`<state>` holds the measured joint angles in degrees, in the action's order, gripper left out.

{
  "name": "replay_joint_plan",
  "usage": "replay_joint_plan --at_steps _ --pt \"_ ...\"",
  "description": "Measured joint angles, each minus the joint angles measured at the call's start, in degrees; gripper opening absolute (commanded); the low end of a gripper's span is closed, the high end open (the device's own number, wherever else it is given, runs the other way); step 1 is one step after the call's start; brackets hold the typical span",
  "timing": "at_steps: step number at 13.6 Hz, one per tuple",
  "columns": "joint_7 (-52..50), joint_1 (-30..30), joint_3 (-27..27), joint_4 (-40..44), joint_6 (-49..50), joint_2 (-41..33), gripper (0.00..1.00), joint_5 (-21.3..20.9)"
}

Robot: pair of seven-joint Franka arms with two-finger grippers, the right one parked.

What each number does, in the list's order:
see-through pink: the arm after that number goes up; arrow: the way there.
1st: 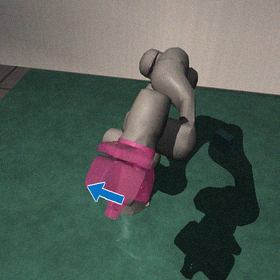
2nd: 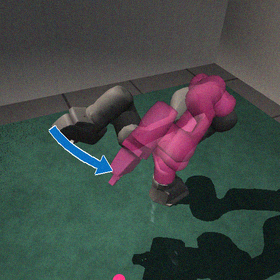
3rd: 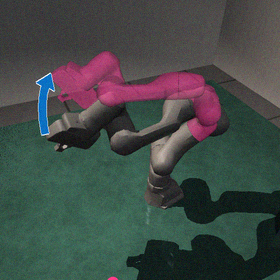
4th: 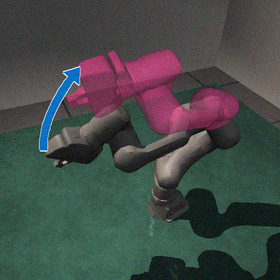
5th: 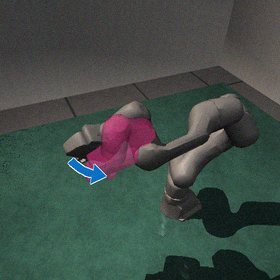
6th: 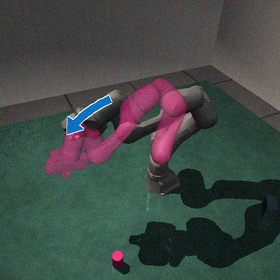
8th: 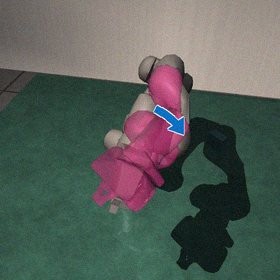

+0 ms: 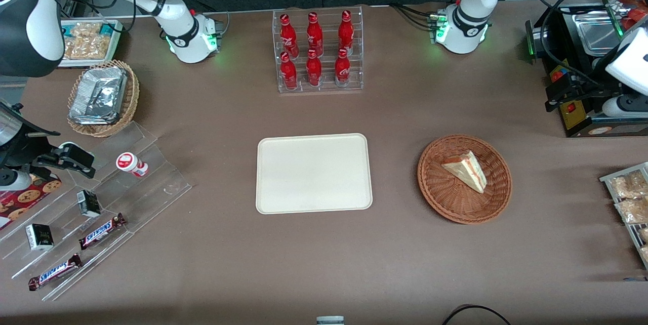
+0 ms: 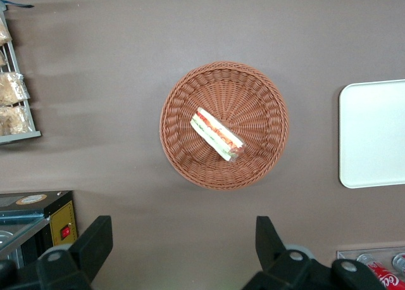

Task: Place sandwich from basket to tray
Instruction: 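Lower the open left gripper onto the sandwich in the wicker basket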

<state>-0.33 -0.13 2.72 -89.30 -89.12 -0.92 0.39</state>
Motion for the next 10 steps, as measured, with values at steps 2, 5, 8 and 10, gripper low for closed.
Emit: replay_joint_plan --at_steps 2,5,8,10 --pt "-0.11 0.02 -0.06 0.03 0.58 0.01 1.00 0.00" --pt "-9.53 0.14 -0.14 -1.48 1.48 0.74 1.00 0.01" --pt "-27.50 0.15 0.05 -7.47 -5.36 3.58 1.00 0.10" --pt "-39.51 0.02 0.36 -14.48 -14.87 5.60 1.00 0.23"
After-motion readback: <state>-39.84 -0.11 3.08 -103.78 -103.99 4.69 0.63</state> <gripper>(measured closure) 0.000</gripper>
